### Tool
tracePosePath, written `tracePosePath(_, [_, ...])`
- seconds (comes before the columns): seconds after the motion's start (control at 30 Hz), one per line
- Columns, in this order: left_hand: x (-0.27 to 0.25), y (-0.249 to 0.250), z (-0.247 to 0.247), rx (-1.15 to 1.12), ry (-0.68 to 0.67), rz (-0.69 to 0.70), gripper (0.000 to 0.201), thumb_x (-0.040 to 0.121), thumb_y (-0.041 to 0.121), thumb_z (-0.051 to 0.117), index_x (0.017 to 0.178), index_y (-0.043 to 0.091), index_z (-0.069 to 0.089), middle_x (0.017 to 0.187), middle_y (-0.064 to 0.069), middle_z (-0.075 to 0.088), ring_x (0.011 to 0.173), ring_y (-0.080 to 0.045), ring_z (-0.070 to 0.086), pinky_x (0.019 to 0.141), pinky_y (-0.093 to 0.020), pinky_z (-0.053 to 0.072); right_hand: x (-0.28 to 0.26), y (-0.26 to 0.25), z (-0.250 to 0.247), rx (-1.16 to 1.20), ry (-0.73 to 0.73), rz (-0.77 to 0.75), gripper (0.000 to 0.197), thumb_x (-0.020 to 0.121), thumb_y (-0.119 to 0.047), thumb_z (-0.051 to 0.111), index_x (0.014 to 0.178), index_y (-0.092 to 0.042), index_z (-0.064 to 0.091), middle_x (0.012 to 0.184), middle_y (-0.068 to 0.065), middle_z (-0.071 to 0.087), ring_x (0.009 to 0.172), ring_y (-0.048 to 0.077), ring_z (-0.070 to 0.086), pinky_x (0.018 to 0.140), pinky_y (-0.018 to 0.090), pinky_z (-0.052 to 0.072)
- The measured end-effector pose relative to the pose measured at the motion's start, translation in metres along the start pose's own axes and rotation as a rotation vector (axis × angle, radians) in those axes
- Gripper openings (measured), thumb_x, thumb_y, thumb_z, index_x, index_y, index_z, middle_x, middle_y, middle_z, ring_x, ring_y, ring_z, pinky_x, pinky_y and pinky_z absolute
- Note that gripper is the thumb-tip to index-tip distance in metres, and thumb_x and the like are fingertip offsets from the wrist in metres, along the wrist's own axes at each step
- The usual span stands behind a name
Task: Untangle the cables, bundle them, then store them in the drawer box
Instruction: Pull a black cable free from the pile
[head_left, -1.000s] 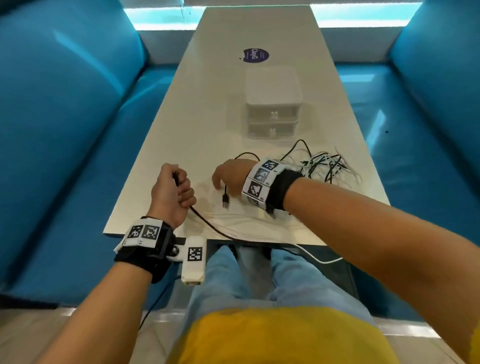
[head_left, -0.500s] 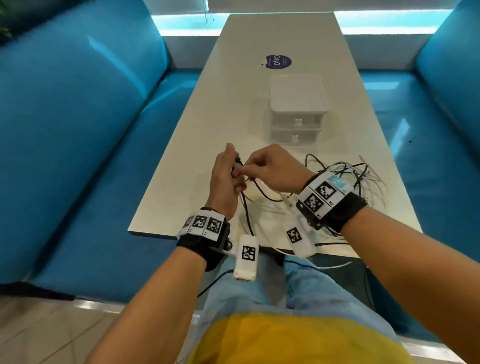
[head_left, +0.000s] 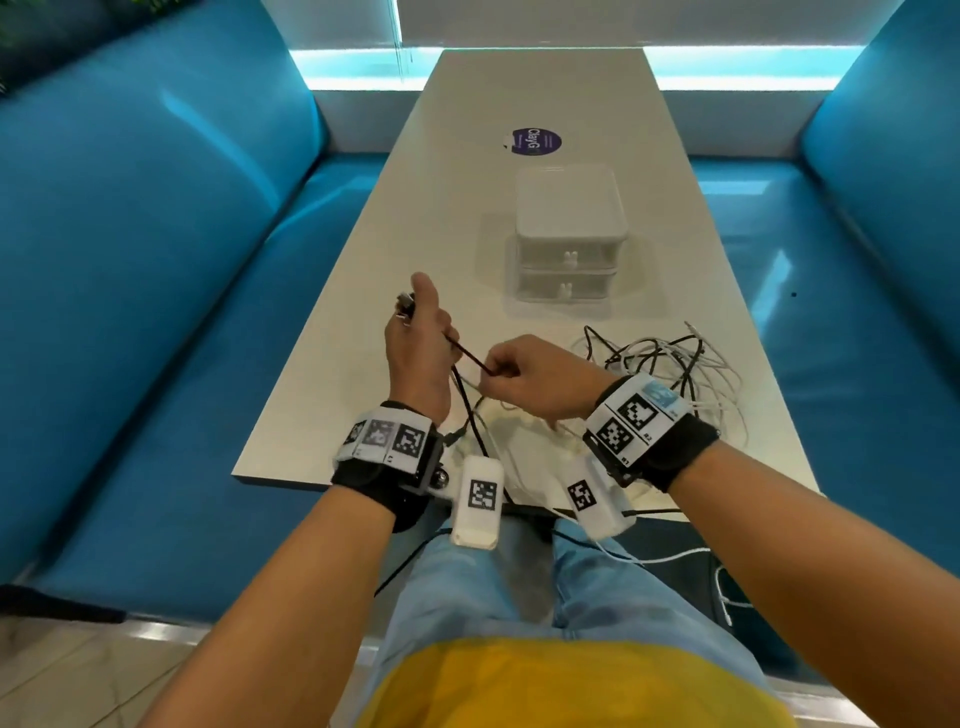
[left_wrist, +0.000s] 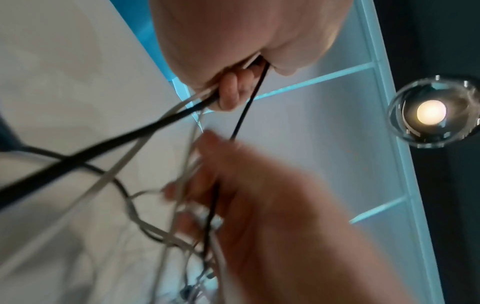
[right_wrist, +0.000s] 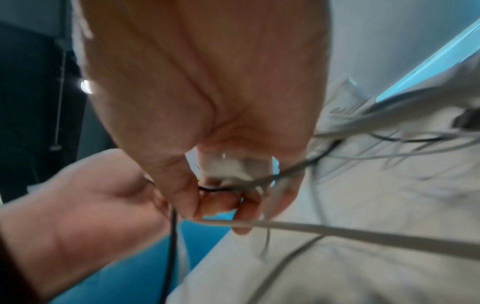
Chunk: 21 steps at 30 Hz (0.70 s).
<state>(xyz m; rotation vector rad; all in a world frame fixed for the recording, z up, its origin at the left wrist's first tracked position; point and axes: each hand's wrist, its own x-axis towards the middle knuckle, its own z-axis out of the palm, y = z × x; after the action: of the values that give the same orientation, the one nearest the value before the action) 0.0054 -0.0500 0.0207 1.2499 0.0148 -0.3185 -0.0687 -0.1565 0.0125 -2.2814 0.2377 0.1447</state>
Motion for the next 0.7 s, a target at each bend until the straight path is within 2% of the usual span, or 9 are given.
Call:
tracePosePath(0.07, [0.006,0.014,-0.001,-0.061,0.01,0.008,0.038,0.097,0.045,0.047,0.069,0.02,0.04,0.055,0.006,0.043,0.052,-0.009,0.041,0.049,-0.022,0.033,-0.007,0.012,-0.005,-0.025,-0.022,0.052,0.02,0.093,-0.025,0.059,0.09,-0.007,0.066,0.072,0.0,0.06,0.061,0.009,0.05,0.063,0.025,0.042])
tracePosePath(0.17, [0.014,0.033,-0.005,-0.137,-0.027,-0.005,0.043,0.096,0.051,0.045,0.066,0.021,0.04,0.053,0.005,0.044,0.052,-0.011,0.047,0.049,-0.022,0.038,-0.011,0.028,-0.016,-0.059,0.083,0.071,0.014,0.093,-0.024,0.061,0.087,-0.012,0.065,0.071,-0.006,0.057,0.065,0.007,0.05,0.07,0.028,0.04])
tracePosePath(0.27, [0.018,0.042,-0.009,-0.237,-0.113,-0.07,0.049,0.095,0.054,0.044,0.06,0.021,0.035,0.05,0.005,0.029,0.046,-0.012,0.033,0.048,-0.024,0.033,-0.008,0.034,-0.031,-0.126,0.211,0.09,0.012,0.088,-0.025,0.067,0.09,-0.014,0.071,0.082,-0.003,0.059,0.079,0.012,0.053,0.076,0.026,0.037])
tracePosePath(0.33, [0.016,0.043,-0.01,-0.252,-0.161,-0.118,0.049,0.095,0.054,0.045,0.059,0.022,0.033,0.05,0.006,0.022,0.045,-0.011,0.023,0.047,-0.023,0.031,-0.005,0.031,-0.044,-0.227,0.251,0.063,0.016,0.086,-0.025,0.07,0.094,-0.012,0.075,0.09,0.0,0.055,0.091,0.016,0.052,0.08,0.025,0.037])
tracePosePath(0.37, [0.015,0.042,-0.01,-0.24,-0.182,-0.142,0.048,0.095,0.053,0.046,0.06,0.022,0.034,0.05,0.006,0.02,0.044,-0.01,0.02,0.046,-0.023,0.028,-0.003,0.027,-0.049,-0.298,0.255,0.04,0.018,0.085,-0.025,0.071,0.096,-0.012,0.076,0.088,-0.001,0.053,0.094,0.017,0.051,0.081,0.026,0.037])
tracePosePath(0.47, [0.012,0.039,-0.009,-0.115,-0.211,-0.2,0.035,0.096,0.035,0.055,0.066,0.023,0.039,0.048,0.008,0.02,0.039,-0.008,0.016,0.041,-0.021,0.021,-0.003,0.008,-0.065,-0.413,0.237,0.002,0.016,0.085,-0.024,0.071,0.098,-0.017,0.077,0.077,-0.011,0.054,0.09,0.014,0.053,0.078,0.025,0.036])
tracePosePath(0.57, [0.009,0.034,-0.002,0.061,-0.243,-0.283,0.018,0.096,0.014,0.054,0.078,0.018,0.05,0.047,0.008,0.026,0.035,-0.005,0.019,0.036,-0.017,0.019,-0.012,-0.006,-0.079,-0.249,0.235,-0.041,0.01,0.085,-0.019,0.071,0.093,-0.021,0.077,0.088,-0.001,0.071,0.087,0.016,0.062,0.076,0.019,0.043])
tracePosePath(0.63, [0.005,0.031,0.007,0.173,-0.3,-0.289,0.011,0.095,0.009,0.052,0.089,0.016,0.058,0.053,0.006,0.03,0.035,-0.005,0.021,0.035,-0.016,0.02,-0.019,-0.014,-0.084,-0.159,0.31,-0.112,0.009,0.084,-0.019,0.072,0.088,-0.026,0.077,0.087,-0.004,0.074,0.085,0.012,0.065,0.077,0.013,0.044])
tracePosePath(0.7, [0.001,0.026,0.018,0.271,-0.36,-0.238,0.017,0.092,0.002,0.054,0.091,0.016,0.064,0.059,0.004,0.035,0.039,-0.007,0.024,0.037,-0.017,0.023,-0.024,-0.022,-0.087,-0.121,0.401,-0.193,0.01,0.083,-0.02,0.073,0.088,-0.028,0.077,0.087,-0.008,0.074,0.086,0.006,0.065,0.083,0.017,0.046])
